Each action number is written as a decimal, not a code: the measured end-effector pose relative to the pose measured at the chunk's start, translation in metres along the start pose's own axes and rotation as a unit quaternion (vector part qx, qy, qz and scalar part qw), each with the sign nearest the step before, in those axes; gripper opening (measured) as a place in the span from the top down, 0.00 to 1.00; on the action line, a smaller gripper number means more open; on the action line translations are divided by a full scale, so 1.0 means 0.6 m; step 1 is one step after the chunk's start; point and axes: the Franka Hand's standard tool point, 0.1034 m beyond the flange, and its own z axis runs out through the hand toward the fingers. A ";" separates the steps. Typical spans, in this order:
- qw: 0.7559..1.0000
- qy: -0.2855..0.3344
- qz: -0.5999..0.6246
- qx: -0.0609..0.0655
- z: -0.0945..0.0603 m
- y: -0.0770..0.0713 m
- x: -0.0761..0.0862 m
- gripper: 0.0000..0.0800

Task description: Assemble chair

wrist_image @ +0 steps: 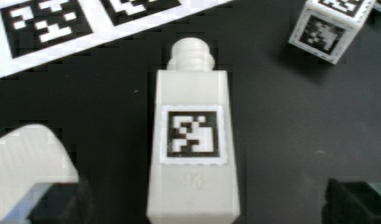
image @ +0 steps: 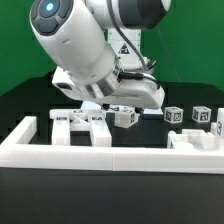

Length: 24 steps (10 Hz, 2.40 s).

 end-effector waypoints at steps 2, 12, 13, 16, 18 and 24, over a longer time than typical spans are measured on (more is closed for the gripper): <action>1.000 0.003 0.001 -0.002 0.014 0.001 0.004 0.19; 1.000 0.001 0.003 -0.005 0.039 0.003 0.008 0.64; 1.000 0.001 0.003 -0.005 0.038 0.003 0.008 0.64; 1.000 0.007 0.001 -0.003 0.018 -0.007 0.008 0.64; 1.000 0.002 0.015 0.000 -0.029 -0.033 -0.011 0.64; 0.999 0.037 0.031 0.005 -0.089 -0.071 -0.007 0.64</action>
Offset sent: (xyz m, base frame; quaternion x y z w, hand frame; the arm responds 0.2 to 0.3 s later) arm -0.0084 0.0084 -0.0087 -0.0094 0.0023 0.0039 0.9999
